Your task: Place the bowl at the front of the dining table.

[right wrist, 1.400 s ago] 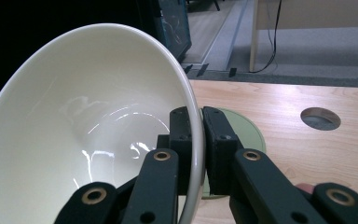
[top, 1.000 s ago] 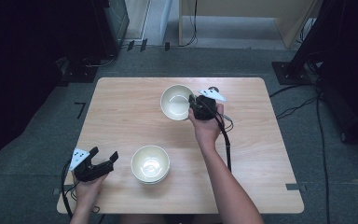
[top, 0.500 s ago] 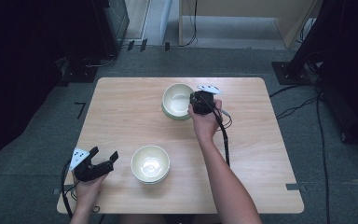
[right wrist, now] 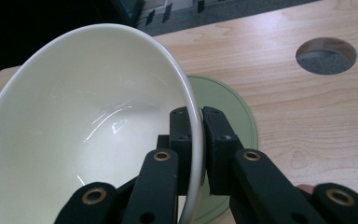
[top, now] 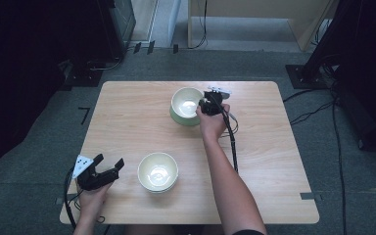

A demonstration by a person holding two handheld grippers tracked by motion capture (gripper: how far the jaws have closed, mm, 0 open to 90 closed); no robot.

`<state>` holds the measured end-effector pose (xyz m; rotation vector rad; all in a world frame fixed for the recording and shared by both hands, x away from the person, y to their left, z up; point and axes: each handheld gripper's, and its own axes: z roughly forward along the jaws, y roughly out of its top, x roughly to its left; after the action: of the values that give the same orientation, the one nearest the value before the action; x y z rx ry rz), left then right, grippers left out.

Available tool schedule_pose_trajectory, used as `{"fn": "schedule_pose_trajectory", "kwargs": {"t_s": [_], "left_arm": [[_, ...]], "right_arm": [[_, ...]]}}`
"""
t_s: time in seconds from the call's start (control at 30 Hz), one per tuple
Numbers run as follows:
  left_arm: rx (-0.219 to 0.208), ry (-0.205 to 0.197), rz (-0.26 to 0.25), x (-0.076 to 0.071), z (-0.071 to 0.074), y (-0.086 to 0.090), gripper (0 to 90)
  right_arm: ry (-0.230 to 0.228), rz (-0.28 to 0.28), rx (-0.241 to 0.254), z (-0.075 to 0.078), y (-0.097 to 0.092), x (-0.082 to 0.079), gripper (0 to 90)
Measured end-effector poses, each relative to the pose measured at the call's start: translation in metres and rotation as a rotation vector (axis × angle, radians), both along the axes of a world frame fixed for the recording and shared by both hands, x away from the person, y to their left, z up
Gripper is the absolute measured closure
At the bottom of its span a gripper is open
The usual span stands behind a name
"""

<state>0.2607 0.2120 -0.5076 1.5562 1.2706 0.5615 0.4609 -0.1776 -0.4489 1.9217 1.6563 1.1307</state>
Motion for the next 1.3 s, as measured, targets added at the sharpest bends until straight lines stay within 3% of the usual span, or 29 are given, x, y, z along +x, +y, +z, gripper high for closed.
{"fn": "schedule_pose_trajectory", "kwargs": {"t_s": [0.4,0.43,0.5,0.53,0.63,0.73,0.93,1.17,1.23,1.27,1.3], "left_arm": [[-0.003,0.0,-0.004,0.0,0.0,0.001,7.8],[-0.006,-0.001,-0.004,0.0,0.0,0.001,7.8],[-0.007,-0.001,-0.003,0.0,0.0,0.001,7.9],[-0.008,0.0,-0.004,0.0,0.0,0.001,7.8],[-0.007,-0.001,-0.006,0.0,0.0,0.001,7.9],[-0.006,0.0,-0.007,0.0,0.0,0.001,7.9],[-0.007,0.0,-0.008,0.0,0.0,0.001,7.8],[-0.004,0.002,-0.011,0.0,0.0,0.001,7.8],[-0.007,0.004,-0.013,0.0,0.0,0.001,7.8],[-0.011,0.004,-0.01,0.0,0.0,0.001,7.9],[-0.011,0.004,-0.01,0.0,0.0,0.001,7.8]], "right_arm": [[0.095,-0.05,-0.037,-0.012,0.007,0.031,84.4],[0.119,-0.076,-0.015,-0.016,0.006,0.036,84.4],[0.125,-0.084,-0.002,-0.017,0.004,0.038,84.4],[0.138,-0.097,0.032,-0.021,0.003,0.042,84.4],[0.151,-0.103,0.049,-0.024,0.003,0.044,84.4],[0.197,-0.136,0.063,-0.03,0.002,0.048,84.4],[0.206,-0.151,0.075,-0.033,0.0,0.05,84.1],[0.172,-0.144,0.1,-0.036,-0.001,0.048,80.4],[0.164,-0.13,0.117,-0.037,-0.003,0.048,78.1],[0.141,-0.107,0.162,-0.038,-0.008,0.047,71.2],[0.133,-0.102,0.174,-0.038,-0.01,0.046,66.4]]}}
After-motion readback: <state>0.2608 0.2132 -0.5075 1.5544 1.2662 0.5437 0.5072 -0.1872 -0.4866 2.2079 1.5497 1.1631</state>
